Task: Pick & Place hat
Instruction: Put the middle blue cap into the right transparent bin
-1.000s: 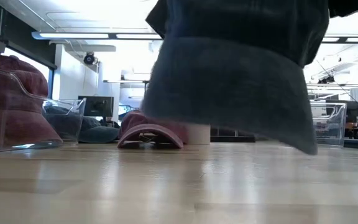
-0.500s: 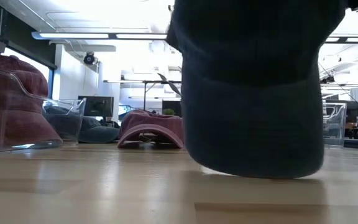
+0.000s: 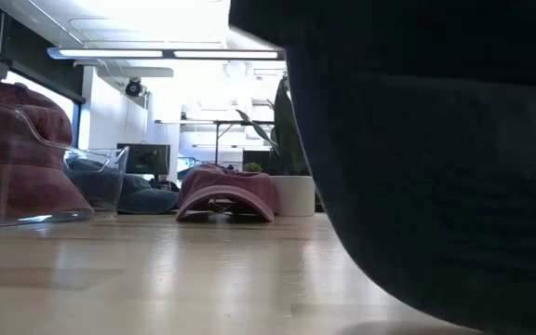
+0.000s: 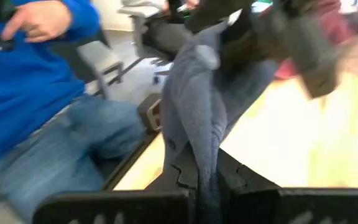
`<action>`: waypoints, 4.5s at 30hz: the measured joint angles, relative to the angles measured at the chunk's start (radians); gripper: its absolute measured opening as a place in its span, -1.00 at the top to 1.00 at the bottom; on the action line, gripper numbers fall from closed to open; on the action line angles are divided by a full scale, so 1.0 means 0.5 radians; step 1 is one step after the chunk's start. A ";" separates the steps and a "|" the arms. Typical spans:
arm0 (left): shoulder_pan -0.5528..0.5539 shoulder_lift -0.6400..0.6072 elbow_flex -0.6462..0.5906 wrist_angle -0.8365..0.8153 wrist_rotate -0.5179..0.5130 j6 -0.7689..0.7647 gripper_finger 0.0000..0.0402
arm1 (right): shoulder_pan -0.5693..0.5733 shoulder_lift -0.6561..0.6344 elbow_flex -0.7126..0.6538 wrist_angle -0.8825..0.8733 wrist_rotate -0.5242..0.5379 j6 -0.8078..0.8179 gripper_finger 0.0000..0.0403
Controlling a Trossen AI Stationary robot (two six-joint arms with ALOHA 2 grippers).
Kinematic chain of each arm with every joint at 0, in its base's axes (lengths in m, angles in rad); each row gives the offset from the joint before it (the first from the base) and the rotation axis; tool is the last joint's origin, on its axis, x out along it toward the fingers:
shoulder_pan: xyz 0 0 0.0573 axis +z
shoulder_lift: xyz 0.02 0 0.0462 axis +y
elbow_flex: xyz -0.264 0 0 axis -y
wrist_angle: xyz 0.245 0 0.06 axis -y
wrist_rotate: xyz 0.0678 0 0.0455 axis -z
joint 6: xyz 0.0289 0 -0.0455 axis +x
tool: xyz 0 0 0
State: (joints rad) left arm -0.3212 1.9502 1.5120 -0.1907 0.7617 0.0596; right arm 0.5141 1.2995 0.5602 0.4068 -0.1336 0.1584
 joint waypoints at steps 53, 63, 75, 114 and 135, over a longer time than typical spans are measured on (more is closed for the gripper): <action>0.015 0.011 0.000 0.366 -0.861 -0.579 0.49 | 0.033 0.001 0.000 0.082 0.022 0.080 0.89; 0.095 0.041 0.003 0.529 -0.593 -0.675 0.49 | 0.033 0.002 0.000 0.062 0.023 0.085 0.92; 0.090 0.041 0.002 0.618 -0.453 -0.657 0.49 | 0.038 0.002 0.000 -0.015 0.022 0.100 0.93; 0.092 0.102 0.003 0.699 -0.676 -1.007 0.49 | 0.038 0.002 0.000 -0.014 0.208 0.155 0.96; 0.087 0.102 0.003 0.482 -1.099 -0.844 -0.25 | 0.102 -0.098 -0.002 -0.214 0.496 0.316 0.98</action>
State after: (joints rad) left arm -0.2779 2.0014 1.5135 0.0506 0.2120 -0.3626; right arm 0.5649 1.2503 0.5591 0.3000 0.1146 0.3162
